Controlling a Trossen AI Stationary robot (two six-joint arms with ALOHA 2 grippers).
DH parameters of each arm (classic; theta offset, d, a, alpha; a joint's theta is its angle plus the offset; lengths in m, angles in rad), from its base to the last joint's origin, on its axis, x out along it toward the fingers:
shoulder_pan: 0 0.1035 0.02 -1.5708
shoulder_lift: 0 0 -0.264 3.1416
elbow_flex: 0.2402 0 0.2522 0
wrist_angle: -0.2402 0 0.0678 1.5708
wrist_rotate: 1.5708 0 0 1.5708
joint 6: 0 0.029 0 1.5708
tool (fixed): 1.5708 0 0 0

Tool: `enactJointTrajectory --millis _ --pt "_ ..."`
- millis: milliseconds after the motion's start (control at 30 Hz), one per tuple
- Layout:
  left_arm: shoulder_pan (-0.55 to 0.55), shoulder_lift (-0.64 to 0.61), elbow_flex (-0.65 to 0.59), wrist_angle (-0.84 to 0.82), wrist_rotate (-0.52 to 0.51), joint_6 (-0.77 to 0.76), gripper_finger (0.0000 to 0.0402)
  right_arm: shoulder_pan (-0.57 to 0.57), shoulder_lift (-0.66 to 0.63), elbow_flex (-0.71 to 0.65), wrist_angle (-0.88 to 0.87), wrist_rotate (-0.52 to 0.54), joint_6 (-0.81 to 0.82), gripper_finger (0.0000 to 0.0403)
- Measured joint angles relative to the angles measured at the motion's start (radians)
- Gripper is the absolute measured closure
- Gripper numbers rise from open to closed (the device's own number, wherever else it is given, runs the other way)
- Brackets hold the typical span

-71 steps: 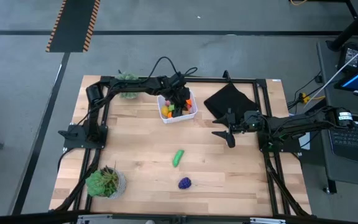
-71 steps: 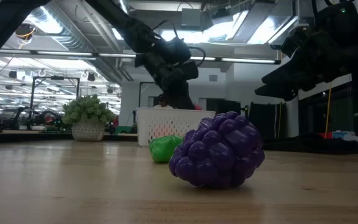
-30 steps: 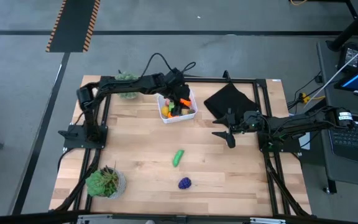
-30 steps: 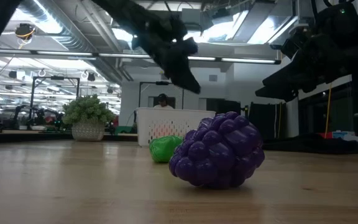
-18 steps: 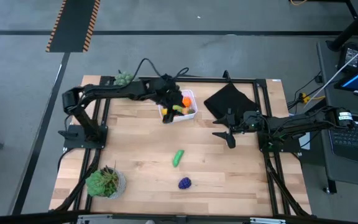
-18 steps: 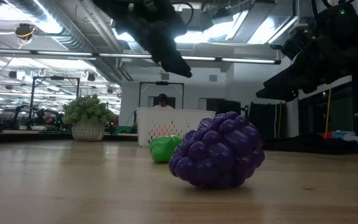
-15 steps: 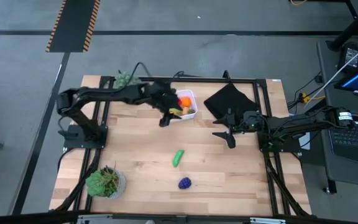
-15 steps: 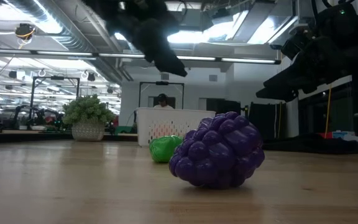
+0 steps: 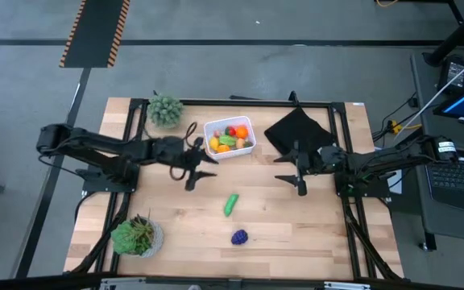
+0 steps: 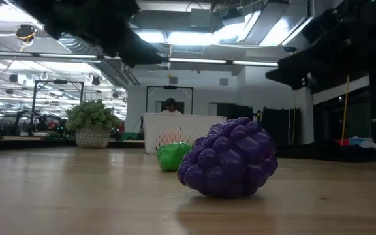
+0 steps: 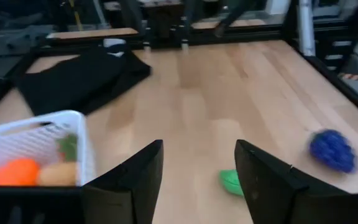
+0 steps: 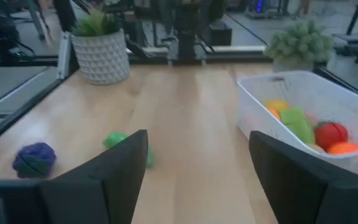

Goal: Pick and placing Produce into tupperware
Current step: Put the peas into the white bin

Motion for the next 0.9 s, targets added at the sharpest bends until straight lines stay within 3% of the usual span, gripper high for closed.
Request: enactJointTrajectory --millis 267,900 --pt "-0.120 -0.036 -0.131 0.161 -0.068 -0.050 0.0213 0.044 0.000 0.000 0.050 0.000 0.002 0.0121" --pt "-0.177 -0.032 -0.140 0.169 -0.075 -0.067 0.0216 0.059 0.000 0.000 0.042 0.002 0.005 0.0121"
